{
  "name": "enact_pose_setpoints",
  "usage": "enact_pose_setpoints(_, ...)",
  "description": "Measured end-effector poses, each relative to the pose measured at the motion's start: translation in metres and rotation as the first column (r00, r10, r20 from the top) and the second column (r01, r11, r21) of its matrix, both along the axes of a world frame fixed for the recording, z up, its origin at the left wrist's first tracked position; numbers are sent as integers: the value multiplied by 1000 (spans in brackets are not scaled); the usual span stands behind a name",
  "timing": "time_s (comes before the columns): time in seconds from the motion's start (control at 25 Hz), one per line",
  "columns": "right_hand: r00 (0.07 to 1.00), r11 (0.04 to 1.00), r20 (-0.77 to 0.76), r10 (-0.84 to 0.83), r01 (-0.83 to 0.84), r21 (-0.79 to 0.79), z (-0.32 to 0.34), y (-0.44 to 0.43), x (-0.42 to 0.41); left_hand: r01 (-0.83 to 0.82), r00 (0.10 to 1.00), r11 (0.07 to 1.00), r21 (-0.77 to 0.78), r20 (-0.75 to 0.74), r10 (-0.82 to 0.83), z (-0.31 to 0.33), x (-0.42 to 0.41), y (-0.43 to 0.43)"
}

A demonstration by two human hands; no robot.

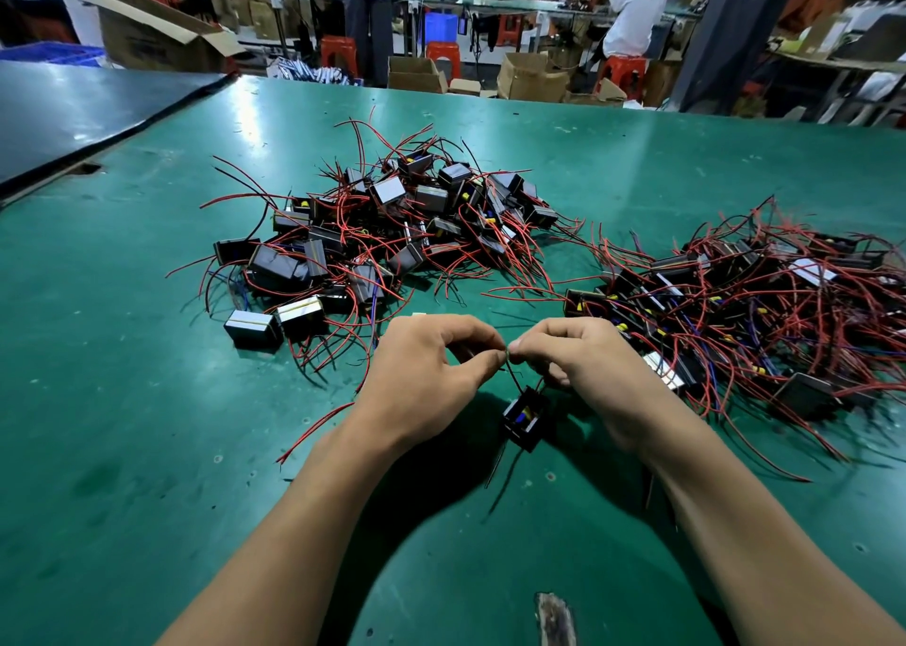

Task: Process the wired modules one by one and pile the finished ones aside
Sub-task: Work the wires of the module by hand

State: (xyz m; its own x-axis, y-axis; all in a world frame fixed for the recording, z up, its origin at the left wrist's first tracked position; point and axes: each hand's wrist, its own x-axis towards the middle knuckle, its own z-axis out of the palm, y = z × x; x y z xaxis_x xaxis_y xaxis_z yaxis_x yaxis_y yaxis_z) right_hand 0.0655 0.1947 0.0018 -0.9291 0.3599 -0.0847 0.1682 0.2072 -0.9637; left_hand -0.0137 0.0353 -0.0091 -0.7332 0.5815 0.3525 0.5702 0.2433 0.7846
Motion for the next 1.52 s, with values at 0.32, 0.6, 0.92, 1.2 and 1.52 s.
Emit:
enact_pose_setpoints(0.32, 990, 977, -85, -112, 126, 174, -6, 3, 2, 2, 995, 999, -34, -103, -5, -1, -1, -1)
enact_pose_setpoints(0.6, 920, 832, -28, 391, -341, 437, 17, 4, 20, 53, 976, 985, -165, -202, -87, -4, -3, -1)
enact_pose_setpoints(0.92, 913, 689, 32, 407, -330, 645, 2, 0, 12, -9, 996, 999, -38, -93, 6, 0, -6, -1)
enact_pose_setpoints(1.2, 973, 921, 4, 230, -219, 321, -5, 11, 9, -87, 995, 995, 56, 47, 84, 1, -4, 0)
enact_pose_setpoints(1.52, 991, 959, -46, 128, -112, 262, -14, 6, 4, -77, 997, 994, 81, 16, 76, 0, -4, -1)
